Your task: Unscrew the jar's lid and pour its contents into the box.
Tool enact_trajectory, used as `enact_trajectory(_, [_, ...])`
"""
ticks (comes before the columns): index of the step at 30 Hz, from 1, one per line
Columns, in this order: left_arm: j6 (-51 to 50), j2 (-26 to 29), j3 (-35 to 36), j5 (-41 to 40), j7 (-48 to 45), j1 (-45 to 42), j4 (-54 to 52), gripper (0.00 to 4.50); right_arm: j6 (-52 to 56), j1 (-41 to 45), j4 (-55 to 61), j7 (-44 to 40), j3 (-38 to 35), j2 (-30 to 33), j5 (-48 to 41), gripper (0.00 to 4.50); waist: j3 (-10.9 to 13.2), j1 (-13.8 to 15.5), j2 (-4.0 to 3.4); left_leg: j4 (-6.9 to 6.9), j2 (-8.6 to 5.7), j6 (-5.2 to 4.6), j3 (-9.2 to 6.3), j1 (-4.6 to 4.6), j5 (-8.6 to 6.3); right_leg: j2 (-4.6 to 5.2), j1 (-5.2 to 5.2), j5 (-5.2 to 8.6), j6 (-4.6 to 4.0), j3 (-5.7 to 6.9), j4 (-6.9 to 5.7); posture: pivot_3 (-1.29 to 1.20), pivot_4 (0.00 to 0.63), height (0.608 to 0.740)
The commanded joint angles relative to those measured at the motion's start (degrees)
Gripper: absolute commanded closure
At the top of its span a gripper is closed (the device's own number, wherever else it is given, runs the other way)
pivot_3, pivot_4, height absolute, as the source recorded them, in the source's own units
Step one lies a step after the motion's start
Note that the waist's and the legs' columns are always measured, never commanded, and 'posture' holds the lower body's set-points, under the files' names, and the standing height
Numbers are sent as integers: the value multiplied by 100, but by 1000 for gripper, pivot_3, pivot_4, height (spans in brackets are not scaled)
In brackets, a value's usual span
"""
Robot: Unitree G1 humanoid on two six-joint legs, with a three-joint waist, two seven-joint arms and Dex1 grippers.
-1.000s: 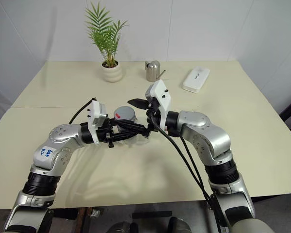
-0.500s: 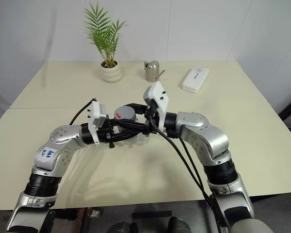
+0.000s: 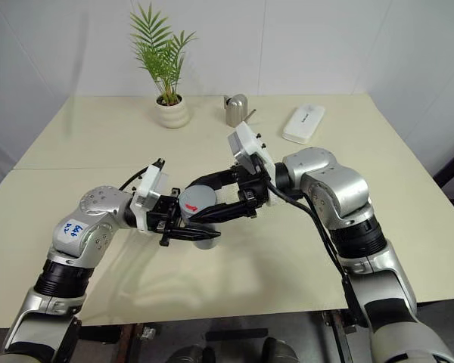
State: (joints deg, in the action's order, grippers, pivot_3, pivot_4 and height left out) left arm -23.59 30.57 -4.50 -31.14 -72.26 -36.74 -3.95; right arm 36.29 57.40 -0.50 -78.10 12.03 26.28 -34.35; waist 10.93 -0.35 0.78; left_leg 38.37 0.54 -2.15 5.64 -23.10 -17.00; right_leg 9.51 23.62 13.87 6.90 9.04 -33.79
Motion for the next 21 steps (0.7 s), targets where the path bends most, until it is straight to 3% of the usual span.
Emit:
enact_trajectory(1, [78,-64,-72,-9,19,-6,-215,2516,-140,245,-60,9,-154,-121,-25,1890,0,7,0,0,2,0,-1,0,0,-1,0,0,0,1,0,0,150,740])
enact_trajectory(7, [181,135,351,77,316,149,-78,2516,-168,-33,70,343,-590,69,-58,27,0,29,0,2,1,0,-2,-1,0,-1,-1,0,0,1,2,0,150,740])
enact_trajectory(15, [380,278,600,256,662,300,23,2516,-196,-478,656,992,-832,183,12,27,0,20,0,4,2,2,-3,-3,-1,-1,0,0,0,1,1,0,150,740])
enact_trajectory(21, [393,148,447,289,705,247,48,2516,-186,-534,934,1910,-559,-309,284,27,0,7,0,3,4,5,-1,-2,-1,-2,2,0,-1,0,-2,0,150,740])
